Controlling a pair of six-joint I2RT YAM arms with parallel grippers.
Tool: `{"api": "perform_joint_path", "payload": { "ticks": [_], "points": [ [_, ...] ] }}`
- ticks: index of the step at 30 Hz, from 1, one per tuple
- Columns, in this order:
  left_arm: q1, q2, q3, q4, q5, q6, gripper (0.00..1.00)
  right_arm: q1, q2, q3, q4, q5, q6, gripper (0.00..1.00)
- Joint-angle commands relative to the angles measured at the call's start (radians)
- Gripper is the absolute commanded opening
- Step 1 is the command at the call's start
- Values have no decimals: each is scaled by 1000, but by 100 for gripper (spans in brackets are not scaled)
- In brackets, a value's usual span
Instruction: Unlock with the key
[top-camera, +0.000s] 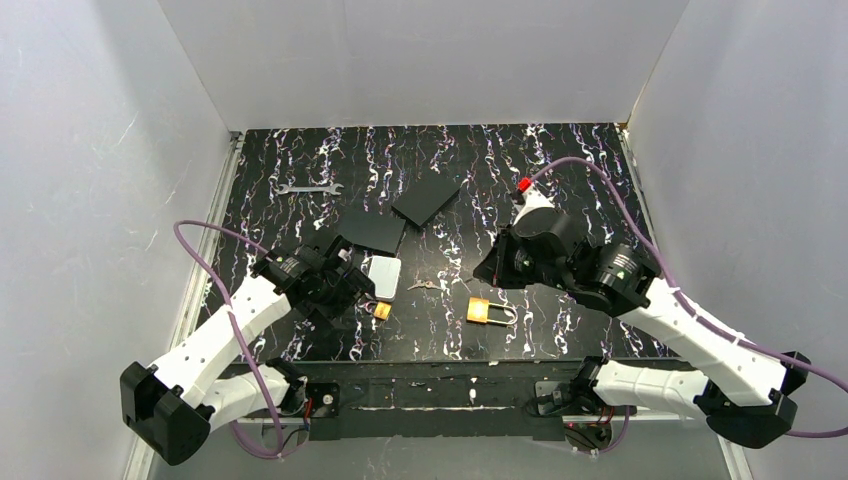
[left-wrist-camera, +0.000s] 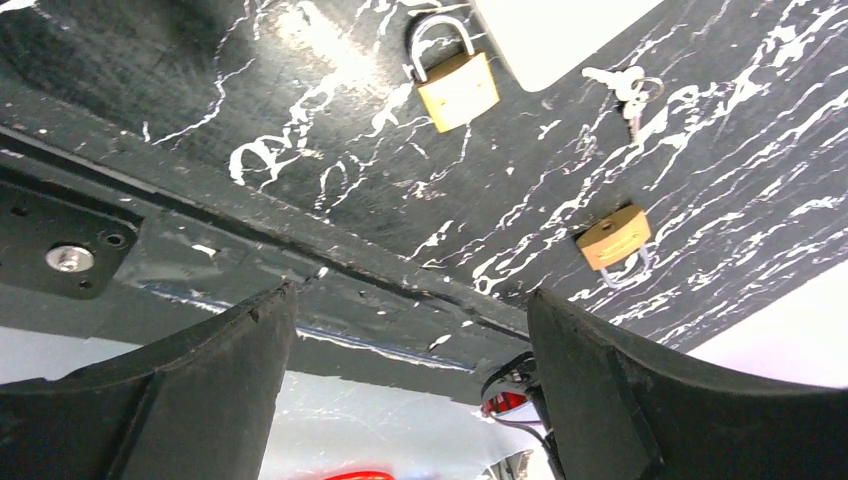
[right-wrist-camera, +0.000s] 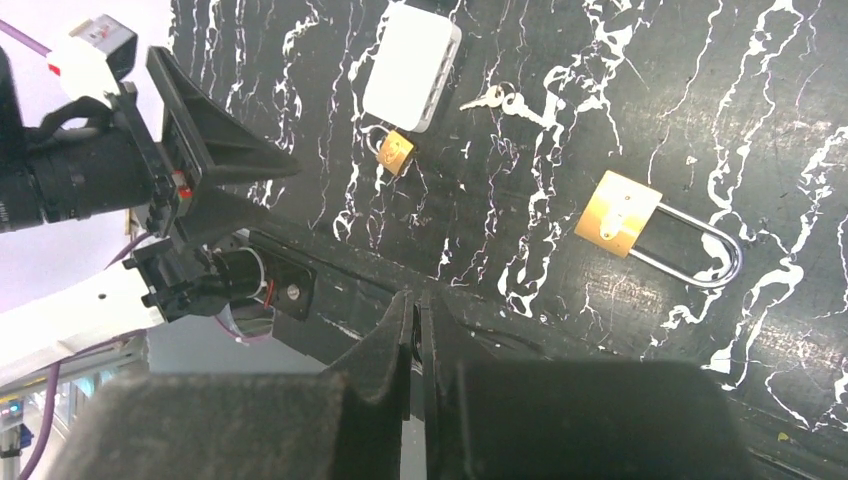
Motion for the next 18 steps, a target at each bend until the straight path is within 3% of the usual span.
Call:
{"api": "perform_joint_path", "payload": {
  "ticks": [1, 6, 10, 14, 18],
  "points": [
    [1, -4, -12, 38, -42, 3, 82, -10, 16, 16, 54, -2, 5, 1],
    [-1, -34, -37, 10, -59, -40, 73, -26, 0, -18, 81, 122, 57, 1],
    [-1, -62, -61, -54, -94, -145, 73, -35, 7, -58, 68, 168, 152, 1],
    [-1, -18, -50, -89, -120, -159, 73, -36, -3, -97, 55, 173, 239, 1],
    [-2, 60, -8, -98, -98, -186, 68, -73, 9, -64, 31, 188, 170, 1]
  ]
}}
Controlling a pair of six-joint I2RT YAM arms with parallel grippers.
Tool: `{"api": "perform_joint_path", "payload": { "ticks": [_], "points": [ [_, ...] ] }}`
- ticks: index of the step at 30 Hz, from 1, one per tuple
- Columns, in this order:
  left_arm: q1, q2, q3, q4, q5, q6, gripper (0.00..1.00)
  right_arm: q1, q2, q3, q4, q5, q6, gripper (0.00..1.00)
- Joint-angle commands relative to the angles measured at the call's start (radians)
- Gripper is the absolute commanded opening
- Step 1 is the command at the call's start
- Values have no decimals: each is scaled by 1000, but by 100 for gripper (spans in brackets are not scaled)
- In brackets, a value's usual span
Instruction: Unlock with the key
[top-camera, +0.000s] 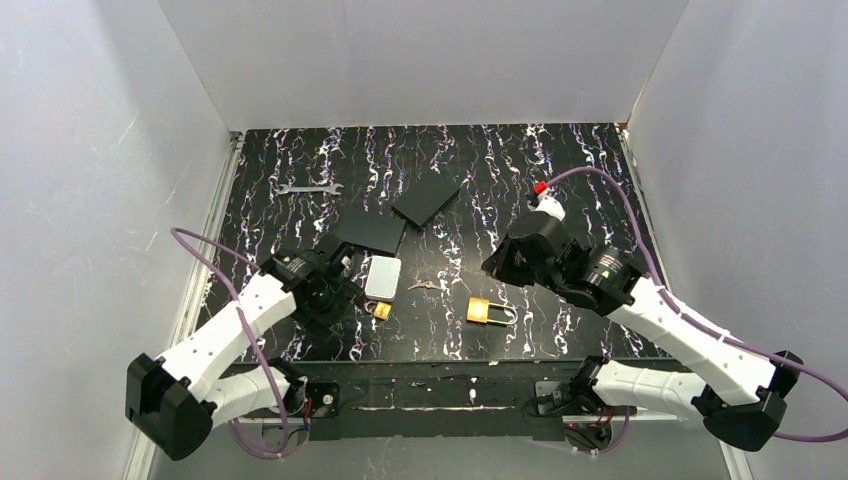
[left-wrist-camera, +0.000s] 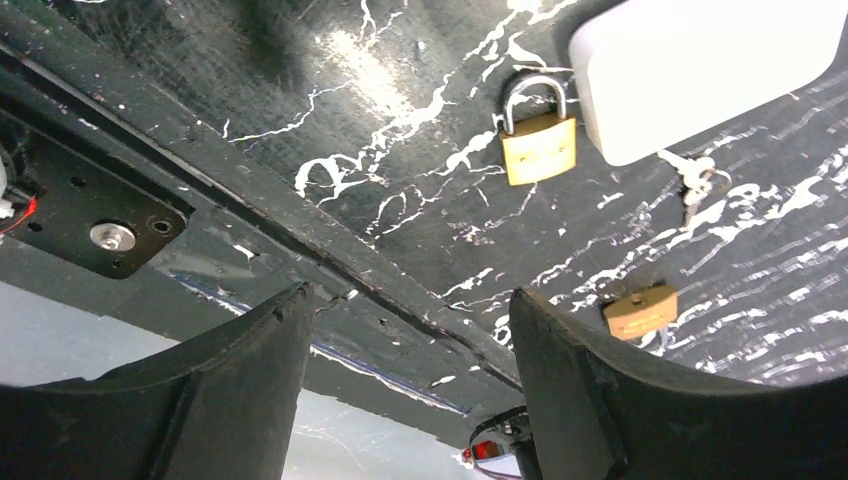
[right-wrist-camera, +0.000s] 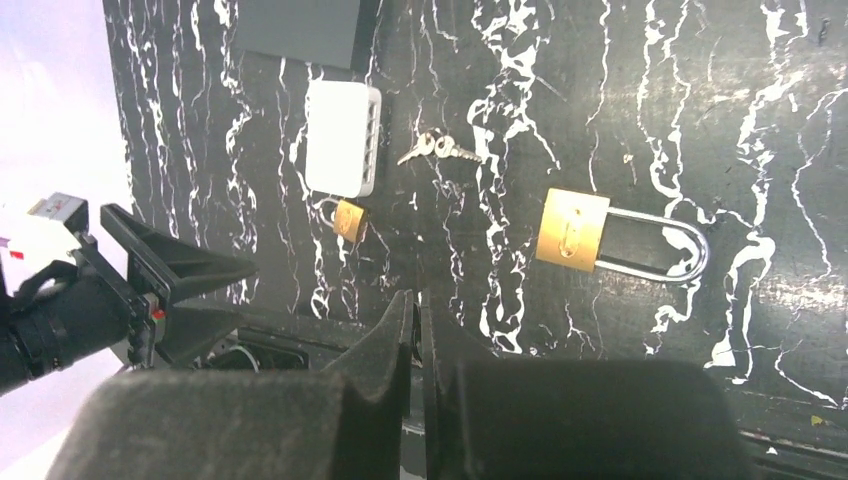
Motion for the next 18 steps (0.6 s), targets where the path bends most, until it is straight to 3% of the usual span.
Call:
{"api": "perform_joint_path", "payload": {
  "ticks": [1, 8, 12, 18],
  "points": [
    [-7, 75, 46, -45, -44, -58, 68, -51, 6, 41, 5, 26, -38, 1],
    [-20, 251, 85, 54, -60, -42, 66, -210, 47, 12, 62, -222, -132, 1],
    [-23, 378, 141, 106, -46, 2, 58, -288, 39, 69, 16, -205, -247, 1],
    [-24, 500, 205, 125, -53, 57, 58, -367, 47, 77, -26, -254, -288, 1]
  ]
}}
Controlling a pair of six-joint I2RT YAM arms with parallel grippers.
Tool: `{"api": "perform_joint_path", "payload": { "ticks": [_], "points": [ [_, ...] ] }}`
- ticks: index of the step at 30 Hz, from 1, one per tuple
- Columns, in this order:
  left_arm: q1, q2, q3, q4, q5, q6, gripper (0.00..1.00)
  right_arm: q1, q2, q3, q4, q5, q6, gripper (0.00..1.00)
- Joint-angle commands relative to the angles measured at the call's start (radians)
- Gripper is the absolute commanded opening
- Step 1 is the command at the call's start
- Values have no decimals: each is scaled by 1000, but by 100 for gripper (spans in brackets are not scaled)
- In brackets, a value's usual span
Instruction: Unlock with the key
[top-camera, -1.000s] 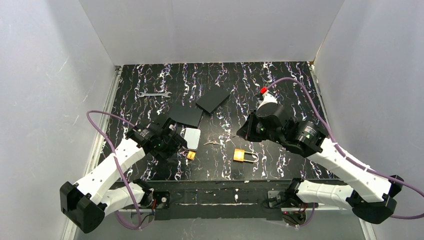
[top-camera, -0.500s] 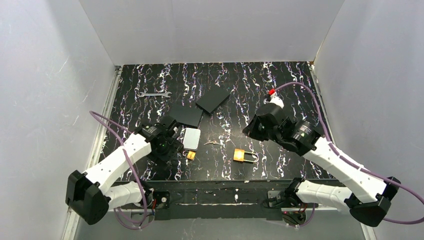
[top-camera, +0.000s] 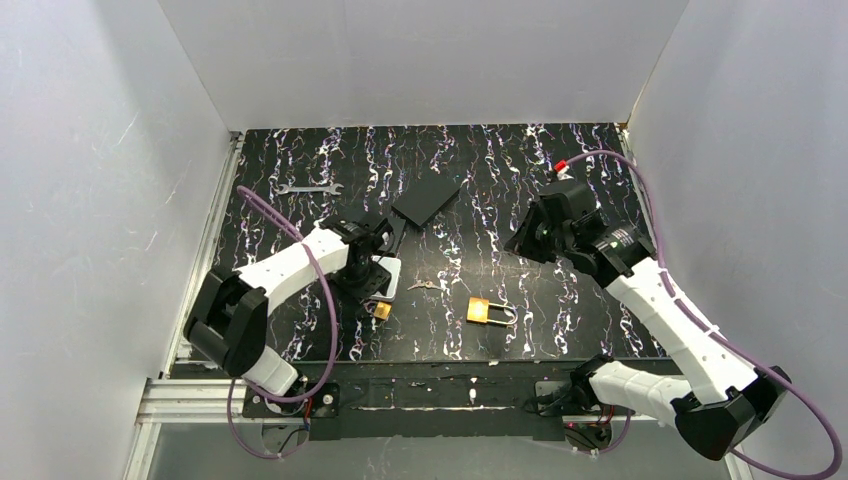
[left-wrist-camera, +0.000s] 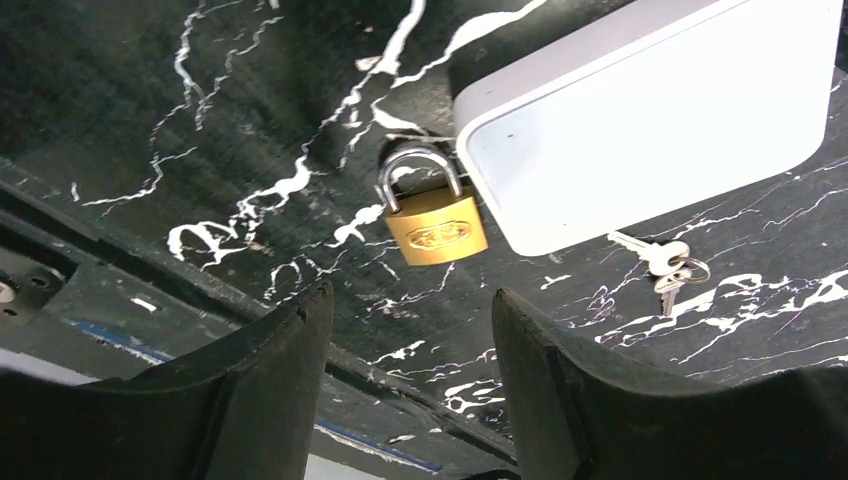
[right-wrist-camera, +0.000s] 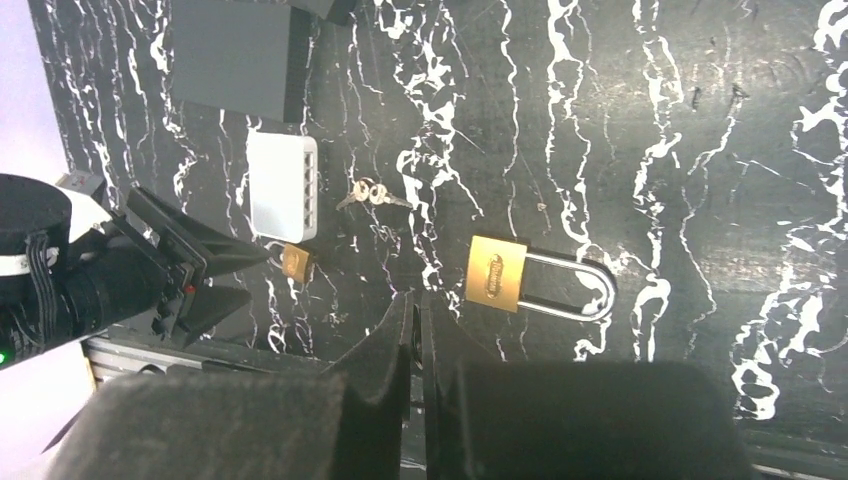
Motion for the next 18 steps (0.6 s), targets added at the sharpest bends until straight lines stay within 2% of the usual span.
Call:
{"api": "perform_joint_path", "payload": {
  "ticks": [1, 8, 18],
  "points": [
    [-5, 45, 35, -1, -36, 44, 58, -35, -13, 57, -42, -43, -72, 1],
    [-5, 94, 21, -2, -8, 48, 58, -55, -3, 64, -48, -52, -88, 1],
    [-5, 130, 8, 16, -15, 30, 66, -61, -7, 52, -68, -70, -89, 1]
  ]
}}
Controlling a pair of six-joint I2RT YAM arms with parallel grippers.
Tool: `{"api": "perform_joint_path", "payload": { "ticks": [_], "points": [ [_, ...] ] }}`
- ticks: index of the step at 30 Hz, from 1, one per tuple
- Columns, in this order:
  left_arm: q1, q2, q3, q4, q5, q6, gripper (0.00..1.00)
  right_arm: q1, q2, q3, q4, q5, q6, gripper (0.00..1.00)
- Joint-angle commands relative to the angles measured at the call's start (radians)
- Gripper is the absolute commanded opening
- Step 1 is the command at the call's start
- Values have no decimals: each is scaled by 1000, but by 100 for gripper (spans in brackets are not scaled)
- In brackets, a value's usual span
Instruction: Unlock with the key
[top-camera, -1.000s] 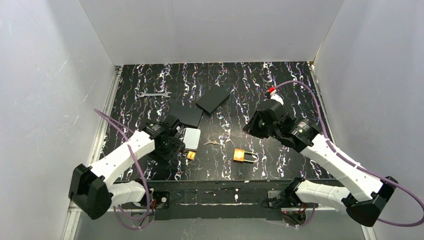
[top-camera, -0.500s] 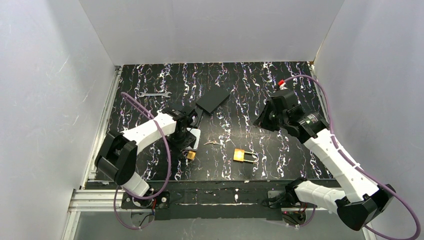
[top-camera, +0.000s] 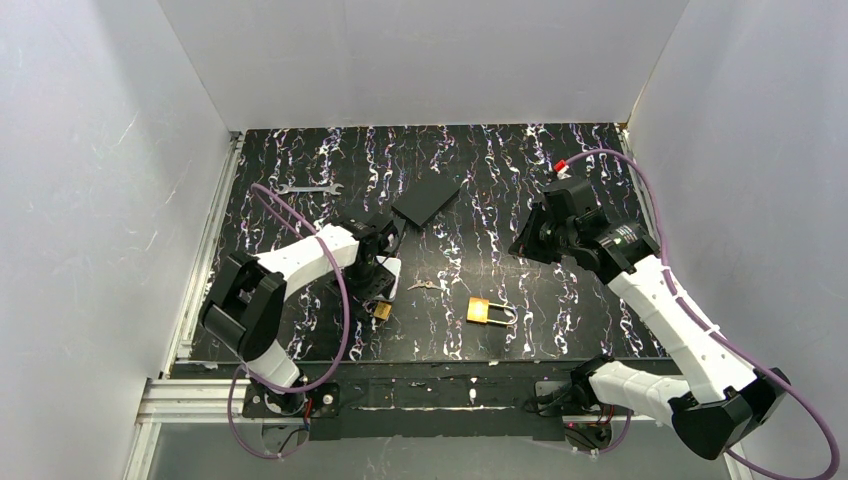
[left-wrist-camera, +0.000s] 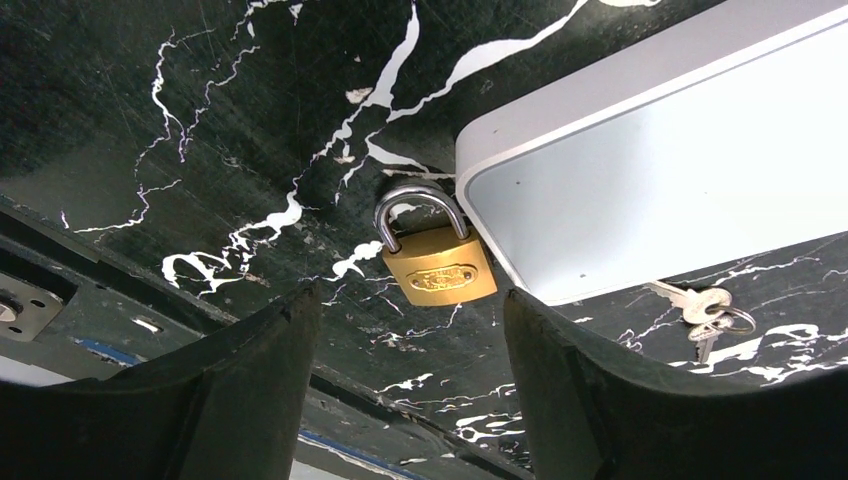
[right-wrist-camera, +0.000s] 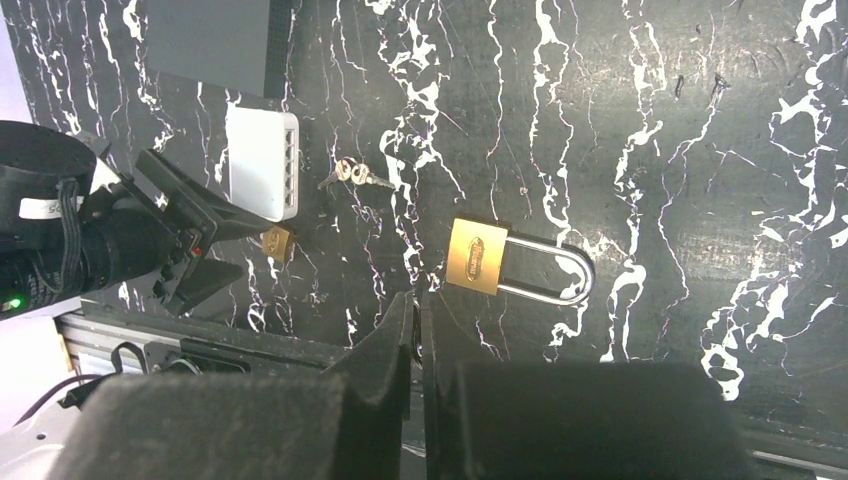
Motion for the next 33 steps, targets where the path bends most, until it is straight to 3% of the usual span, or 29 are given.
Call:
{"api": "perform_joint_path", "payload": {
  "ticks": [1, 9, 17, 23, 33],
  "points": [
    [-5, 21, -5, -24, -19, -12, 66, -7, -15, 29, -5, -12, -11, 1],
    [-7, -5, -46, -27, 0, -54, 65, -9, -16, 33, -21, -8, -15, 1],
    [-7, 42, 12, 4, -68, -34, 79, -11, -22, 26, -21, -11, -5, 1],
    [-7, 89, 72, -30, -67, -14, 76, -12, -28, 24, -29, -5, -4, 1],
    [-20, -4, -42, -49, -74, -31, 71, -15, -48, 5, -32, -10, -1, 1]
  ]
}}
